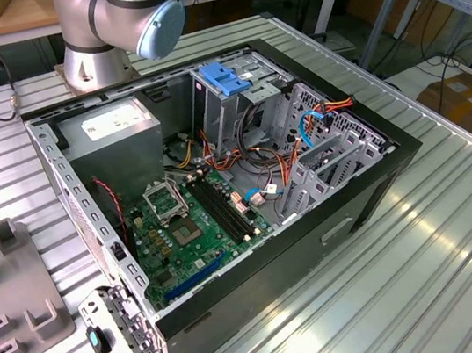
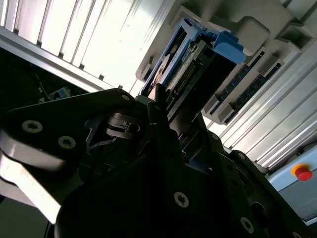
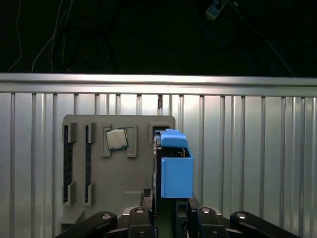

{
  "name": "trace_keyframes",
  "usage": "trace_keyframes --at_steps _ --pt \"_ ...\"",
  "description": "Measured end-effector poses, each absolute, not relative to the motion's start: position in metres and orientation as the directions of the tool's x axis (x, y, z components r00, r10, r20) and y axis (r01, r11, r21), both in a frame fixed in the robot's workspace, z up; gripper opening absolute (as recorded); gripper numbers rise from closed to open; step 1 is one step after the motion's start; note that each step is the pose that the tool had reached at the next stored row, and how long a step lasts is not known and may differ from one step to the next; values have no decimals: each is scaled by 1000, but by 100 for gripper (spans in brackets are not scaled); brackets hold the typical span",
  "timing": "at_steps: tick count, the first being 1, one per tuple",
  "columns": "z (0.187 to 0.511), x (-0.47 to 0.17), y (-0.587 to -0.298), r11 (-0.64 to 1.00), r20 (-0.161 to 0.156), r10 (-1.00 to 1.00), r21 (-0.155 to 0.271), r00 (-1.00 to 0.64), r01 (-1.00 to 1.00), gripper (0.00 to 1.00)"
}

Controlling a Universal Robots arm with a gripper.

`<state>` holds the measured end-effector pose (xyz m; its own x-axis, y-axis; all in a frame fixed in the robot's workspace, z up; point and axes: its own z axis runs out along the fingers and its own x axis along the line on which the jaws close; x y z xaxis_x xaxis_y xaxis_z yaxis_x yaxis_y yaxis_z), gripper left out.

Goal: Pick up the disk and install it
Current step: 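Pick up the disk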

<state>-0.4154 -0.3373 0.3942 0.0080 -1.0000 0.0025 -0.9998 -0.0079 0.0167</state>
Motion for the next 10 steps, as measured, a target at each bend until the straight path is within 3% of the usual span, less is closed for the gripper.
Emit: trace_keyframes --at_steps 10 --pt "397 -415 -337 -8 2 -1000 17 8 -1000 35"
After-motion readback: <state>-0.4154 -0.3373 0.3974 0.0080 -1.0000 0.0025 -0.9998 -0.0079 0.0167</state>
